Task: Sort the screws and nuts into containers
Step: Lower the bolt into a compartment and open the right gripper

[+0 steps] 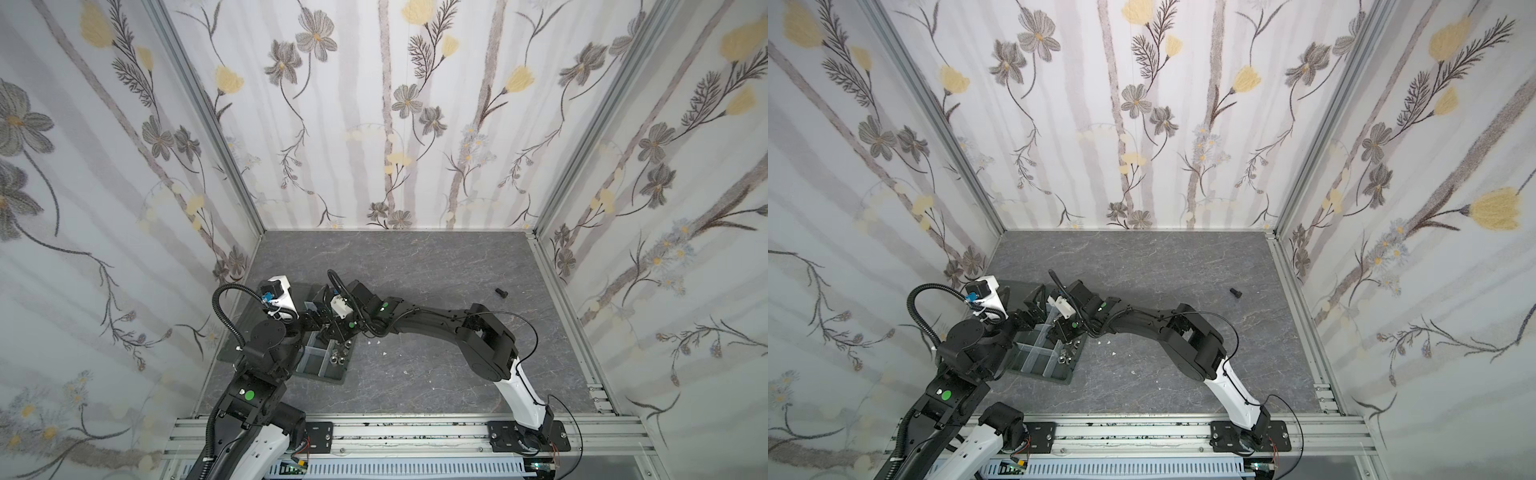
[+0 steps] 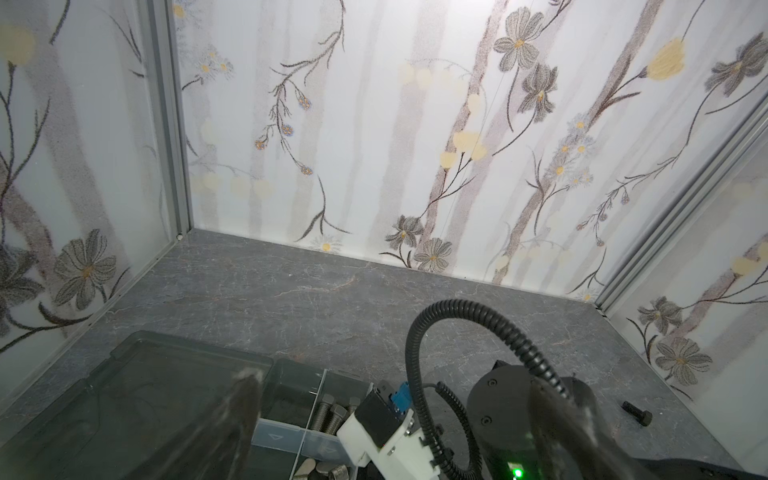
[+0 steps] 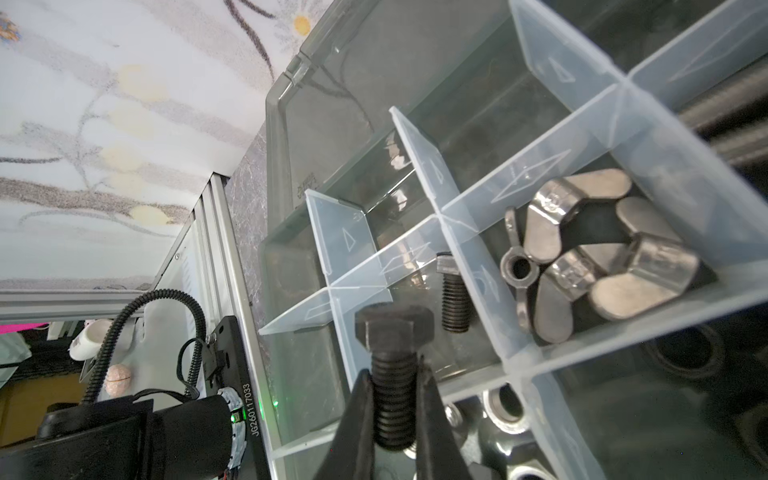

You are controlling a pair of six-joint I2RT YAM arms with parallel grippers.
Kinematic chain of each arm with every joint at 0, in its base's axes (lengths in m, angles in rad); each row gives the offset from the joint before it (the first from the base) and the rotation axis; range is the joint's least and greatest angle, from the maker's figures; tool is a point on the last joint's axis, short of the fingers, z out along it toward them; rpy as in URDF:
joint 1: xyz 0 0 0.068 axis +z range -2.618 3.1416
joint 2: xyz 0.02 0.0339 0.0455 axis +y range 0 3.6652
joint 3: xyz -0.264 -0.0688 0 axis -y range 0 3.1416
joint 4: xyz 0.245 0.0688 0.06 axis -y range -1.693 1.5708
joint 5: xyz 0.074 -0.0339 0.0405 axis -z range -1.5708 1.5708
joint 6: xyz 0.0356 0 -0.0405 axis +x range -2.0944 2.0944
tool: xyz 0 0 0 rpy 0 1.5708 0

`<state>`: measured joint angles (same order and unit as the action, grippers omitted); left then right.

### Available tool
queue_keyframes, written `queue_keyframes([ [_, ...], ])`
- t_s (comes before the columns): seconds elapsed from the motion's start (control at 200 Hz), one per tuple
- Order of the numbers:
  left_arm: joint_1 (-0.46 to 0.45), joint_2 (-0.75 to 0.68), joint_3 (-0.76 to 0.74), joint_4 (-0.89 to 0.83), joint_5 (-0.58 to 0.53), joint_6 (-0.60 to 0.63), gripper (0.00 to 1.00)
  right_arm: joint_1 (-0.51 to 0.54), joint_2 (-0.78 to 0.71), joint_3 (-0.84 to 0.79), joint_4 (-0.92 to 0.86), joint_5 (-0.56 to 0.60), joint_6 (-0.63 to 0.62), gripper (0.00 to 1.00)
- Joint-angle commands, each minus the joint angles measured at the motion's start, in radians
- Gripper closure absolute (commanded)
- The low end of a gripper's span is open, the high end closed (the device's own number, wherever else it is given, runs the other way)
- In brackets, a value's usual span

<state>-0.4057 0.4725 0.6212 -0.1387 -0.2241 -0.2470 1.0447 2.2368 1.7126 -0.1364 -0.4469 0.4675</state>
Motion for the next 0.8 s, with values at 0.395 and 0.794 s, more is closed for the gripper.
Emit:
queue_keyframes([
  [0.395,0.001,0.005,0.001,0.033,0.020,-0.011,0.00,0.002,0.039,0.035,0.050,-0.032,0.020,0.63],
  [0.794,0.001,0.109,0.038,0.020,0.118,-0.026,0.00,-0.070,-0.103,-0.106,0.121,-0.016,0.026,0.54],
])
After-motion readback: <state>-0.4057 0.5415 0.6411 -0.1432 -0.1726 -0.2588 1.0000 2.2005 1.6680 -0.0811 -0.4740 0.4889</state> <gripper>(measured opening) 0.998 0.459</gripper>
